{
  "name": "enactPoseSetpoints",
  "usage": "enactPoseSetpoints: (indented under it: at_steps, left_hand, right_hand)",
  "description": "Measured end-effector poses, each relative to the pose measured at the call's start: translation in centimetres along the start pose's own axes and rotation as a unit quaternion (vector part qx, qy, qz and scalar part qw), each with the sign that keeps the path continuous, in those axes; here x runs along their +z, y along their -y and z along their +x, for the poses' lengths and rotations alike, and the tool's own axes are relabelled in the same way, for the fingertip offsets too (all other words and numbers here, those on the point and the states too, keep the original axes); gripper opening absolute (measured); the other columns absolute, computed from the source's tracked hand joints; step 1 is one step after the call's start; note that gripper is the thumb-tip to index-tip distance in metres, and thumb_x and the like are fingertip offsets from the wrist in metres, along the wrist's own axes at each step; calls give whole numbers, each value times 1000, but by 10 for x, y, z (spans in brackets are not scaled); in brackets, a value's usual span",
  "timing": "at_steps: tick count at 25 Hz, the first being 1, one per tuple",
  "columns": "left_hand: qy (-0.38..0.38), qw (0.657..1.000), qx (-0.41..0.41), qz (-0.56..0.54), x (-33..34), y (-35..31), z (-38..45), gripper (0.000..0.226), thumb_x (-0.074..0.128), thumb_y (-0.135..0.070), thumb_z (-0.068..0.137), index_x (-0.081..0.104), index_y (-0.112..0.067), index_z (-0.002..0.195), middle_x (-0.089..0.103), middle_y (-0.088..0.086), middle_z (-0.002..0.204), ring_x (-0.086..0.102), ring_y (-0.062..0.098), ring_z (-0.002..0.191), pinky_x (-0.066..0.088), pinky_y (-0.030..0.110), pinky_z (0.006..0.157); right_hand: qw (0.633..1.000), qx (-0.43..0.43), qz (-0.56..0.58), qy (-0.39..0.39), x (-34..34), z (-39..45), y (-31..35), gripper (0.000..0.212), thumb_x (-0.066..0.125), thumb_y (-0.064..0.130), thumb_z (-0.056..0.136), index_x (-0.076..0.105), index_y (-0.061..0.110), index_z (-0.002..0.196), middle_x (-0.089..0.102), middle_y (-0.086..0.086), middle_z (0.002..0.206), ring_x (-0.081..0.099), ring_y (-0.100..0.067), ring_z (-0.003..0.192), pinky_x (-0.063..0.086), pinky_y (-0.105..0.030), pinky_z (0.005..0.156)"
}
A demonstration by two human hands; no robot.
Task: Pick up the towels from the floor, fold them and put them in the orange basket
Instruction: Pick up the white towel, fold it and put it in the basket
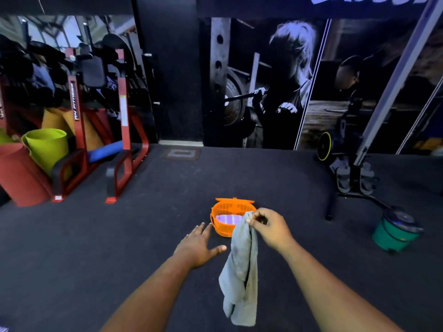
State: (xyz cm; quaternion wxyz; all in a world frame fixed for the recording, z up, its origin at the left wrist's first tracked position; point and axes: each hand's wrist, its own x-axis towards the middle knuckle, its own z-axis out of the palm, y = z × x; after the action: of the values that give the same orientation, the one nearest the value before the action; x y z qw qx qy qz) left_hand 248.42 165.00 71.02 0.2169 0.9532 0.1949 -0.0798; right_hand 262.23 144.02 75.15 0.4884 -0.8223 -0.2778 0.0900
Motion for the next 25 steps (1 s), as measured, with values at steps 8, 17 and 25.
enactPoseSetpoints:
  at_steps: [8, 17, 25]
  left_hand:
    - [121, 860, 22, -495, -15, -33, 178, 40, 75, -46, 87, 74, -15, 113, 76, 10, 113, 70, 29, 110, 49, 55, 106]
    - [4, 932, 129, -338, -81, -50, 305, 7, 67, -17, 94, 69, -23, 96, 70, -5, 93, 63, 11, 82, 50, 33, 78]
    - [-76, 980, 174, -62, -131, -82, 326, 13, 75, -34, 84, 70, -32, 95, 73, -9, 94, 69, 12, 90, 56, 35, 78]
  right_hand:
    - [994, -43, 98, 16, -14, 149, -2, 18, 63, 11, 99, 55, 10, 83, 53, 5, 68, 47, -9, 67, 41, -23, 63]
    - [985, 30, -166, 35, -55, 234, -100, 28, 83, 24, 81, 58, 38, 86, 61, 12, 88, 54, -1, 78, 49, -26, 74]
    - [965, -166, -188, 78, -57, 308, -52, 18, 75, 25, 84, 59, 22, 78, 62, 4, 82, 58, -16, 81, 47, -38, 75]
